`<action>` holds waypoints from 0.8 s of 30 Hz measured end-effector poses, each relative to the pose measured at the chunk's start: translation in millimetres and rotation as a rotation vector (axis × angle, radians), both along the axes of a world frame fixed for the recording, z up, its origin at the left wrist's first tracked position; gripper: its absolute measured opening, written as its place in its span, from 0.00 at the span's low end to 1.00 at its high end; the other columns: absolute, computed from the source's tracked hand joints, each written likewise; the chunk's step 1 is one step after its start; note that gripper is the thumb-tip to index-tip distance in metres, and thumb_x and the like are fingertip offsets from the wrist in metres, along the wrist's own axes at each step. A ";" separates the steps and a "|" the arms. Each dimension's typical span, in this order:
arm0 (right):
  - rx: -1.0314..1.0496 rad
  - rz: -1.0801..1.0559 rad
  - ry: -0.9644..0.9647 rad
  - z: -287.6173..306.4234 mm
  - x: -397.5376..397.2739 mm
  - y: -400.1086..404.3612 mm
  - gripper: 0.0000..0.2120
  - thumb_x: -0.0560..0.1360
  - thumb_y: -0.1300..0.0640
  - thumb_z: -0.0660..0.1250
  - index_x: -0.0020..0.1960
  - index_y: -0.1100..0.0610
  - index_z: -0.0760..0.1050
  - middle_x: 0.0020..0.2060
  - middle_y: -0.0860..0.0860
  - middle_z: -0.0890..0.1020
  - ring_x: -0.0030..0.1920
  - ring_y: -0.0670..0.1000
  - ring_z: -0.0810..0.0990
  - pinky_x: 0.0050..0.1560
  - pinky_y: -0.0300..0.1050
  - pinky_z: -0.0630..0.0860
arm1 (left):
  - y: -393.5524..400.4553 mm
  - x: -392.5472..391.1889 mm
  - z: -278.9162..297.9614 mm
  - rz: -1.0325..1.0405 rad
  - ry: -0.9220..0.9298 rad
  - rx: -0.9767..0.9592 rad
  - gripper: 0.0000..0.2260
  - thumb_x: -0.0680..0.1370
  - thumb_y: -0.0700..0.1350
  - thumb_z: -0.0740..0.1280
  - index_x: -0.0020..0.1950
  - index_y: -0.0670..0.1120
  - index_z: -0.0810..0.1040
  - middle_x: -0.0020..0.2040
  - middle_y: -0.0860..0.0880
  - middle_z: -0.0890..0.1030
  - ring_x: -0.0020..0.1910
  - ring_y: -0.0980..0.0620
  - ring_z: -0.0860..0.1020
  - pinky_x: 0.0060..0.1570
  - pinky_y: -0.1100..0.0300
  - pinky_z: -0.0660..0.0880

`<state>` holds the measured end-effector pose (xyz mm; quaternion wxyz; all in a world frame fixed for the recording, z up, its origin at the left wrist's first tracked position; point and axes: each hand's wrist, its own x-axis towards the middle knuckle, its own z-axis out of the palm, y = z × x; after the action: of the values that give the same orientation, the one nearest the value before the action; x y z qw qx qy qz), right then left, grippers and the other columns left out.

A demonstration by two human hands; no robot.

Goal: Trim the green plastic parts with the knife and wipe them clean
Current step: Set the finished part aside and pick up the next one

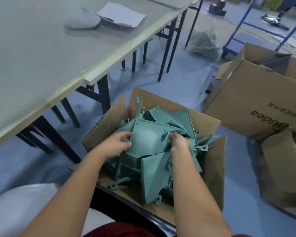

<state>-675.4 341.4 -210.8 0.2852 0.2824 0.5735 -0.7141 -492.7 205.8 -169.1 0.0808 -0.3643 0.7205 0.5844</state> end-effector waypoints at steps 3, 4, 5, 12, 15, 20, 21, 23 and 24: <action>0.121 -0.023 0.063 0.2 -1.8 -3.4 0.09 0.77 0.67 0.60 0.55 0.63 0.75 0.41 0.57 0.79 0.38 0.54 0.79 0.36 0.44 0.76 | 4.3 0.2 -5.0 -0.052 0.000 0.000 0.18 0.83 0.45 0.61 0.71 0.58 0.69 0.70 0.52 0.72 0.64 0.54 0.72 0.60 0.58 0.69; 0.187 -0.008 0.095 6.0 -3.3 -8.2 0.07 0.76 0.67 0.59 0.47 0.59 0.75 0.34 0.54 0.75 0.31 0.53 0.72 0.29 0.44 0.71 | 4.8 0.0 -5.7 -0.045 0.020 0.015 0.18 0.83 0.44 0.60 0.72 0.57 0.69 0.71 0.52 0.71 0.65 0.55 0.70 0.62 0.58 0.67; 0.280 0.054 0.147 13.5 -1.9 -13.5 0.09 0.75 0.66 0.58 0.41 0.56 0.73 0.32 0.53 0.72 0.29 0.53 0.68 0.26 0.43 0.66 | 4.8 0.2 -5.9 -0.031 0.044 0.029 0.18 0.83 0.43 0.60 0.72 0.57 0.69 0.72 0.53 0.70 0.65 0.57 0.69 0.61 0.60 0.66; 0.589 0.315 0.722 68.6 32.9 -49.9 0.18 0.77 0.59 0.58 0.65 0.50 0.73 0.72 0.49 0.65 0.63 0.52 0.71 0.66 0.50 0.64 | 0.7 0.6 28.2 0.130 0.162 -0.092 0.11 0.83 0.46 0.58 0.61 0.58 0.76 0.64 0.55 0.78 0.58 0.57 0.76 0.58 0.60 0.72; 0.238 0.475 0.900 111.7 75.2 -89.0 0.15 0.78 0.59 0.58 0.62 0.52 0.76 0.62 0.48 0.76 0.58 0.46 0.74 0.60 0.46 0.71 | 2.5 -5.3 68.8 0.300 0.390 0.226 0.17 0.85 0.51 0.51 0.65 0.52 0.77 0.61 0.49 0.81 0.59 0.50 0.80 0.62 0.51 0.74; -0.129 0.622 1.370 190.5 176.0 -152.0 0.14 0.75 0.55 0.58 0.52 0.53 0.82 0.57 0.48 0.81 0.62 0.45 0.75 0.68 0.55 0.63 | -31.7 48.4 163.0 0.531 1.021 0.476 0.26 0.85 0.55 0.44 0.70 0.39 0.69 0.69 0.39 0.74 0.62 0.48 0.77 0.63 0.58 0.74; -0.227 0.647 1.398 204.9 196.6 -163.1 0.15 0.76 0.54 0.57 0.52 0.53 0.82 0.58 0.48 0.80 0.63 0.44 0.74 0.69 0.56 0.61 | -41.3 70.9 179.5 0.501 1.093 0.420 0.26 0.84 0.55 0.43 0.70 0.39 0.68 0.67 0.38 0.74 0.61 0.47 0.77 0.62 0.58 0.75; -0.414 0.701 1.438 227.0 237.2 -188.2 0.15 0.77 0.56 0.57 0.53 0.56 0.82 0.59 0.52 0.80 0.64 0.48 0.74 0.68 0.59 0.63 | -61.0 119.5 205.0 0.534 1.183 0.311 0.22 0.85 0.53 0.45 0.65 0.40 0.71 0.60 0.40 0.78 0.57 0.47 0.79 0.59 0.57 0.77; -0.479 0.752 1.473 235.3 259.1 -201.6 0.14 0.77 0.58 0.58 0.54 0.58 0.81 0.58 0.54 0.80 0.63 0.51 0.75 0.65 0.60 0.66 | -70.2 144.2 214.3 0.597 1.202 0.243 0.19 0.85 0.51 0.48 0.61 0.42 0.73 0.55 0.43 0.80 0.55 0.49 0.80 0.58 0.57 0.77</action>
<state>-416.3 139.8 24.5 0.1099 -0.5295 0.5017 -0.6751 -348.5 135.6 45.2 -0.4579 -0.1481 0.4381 0.7593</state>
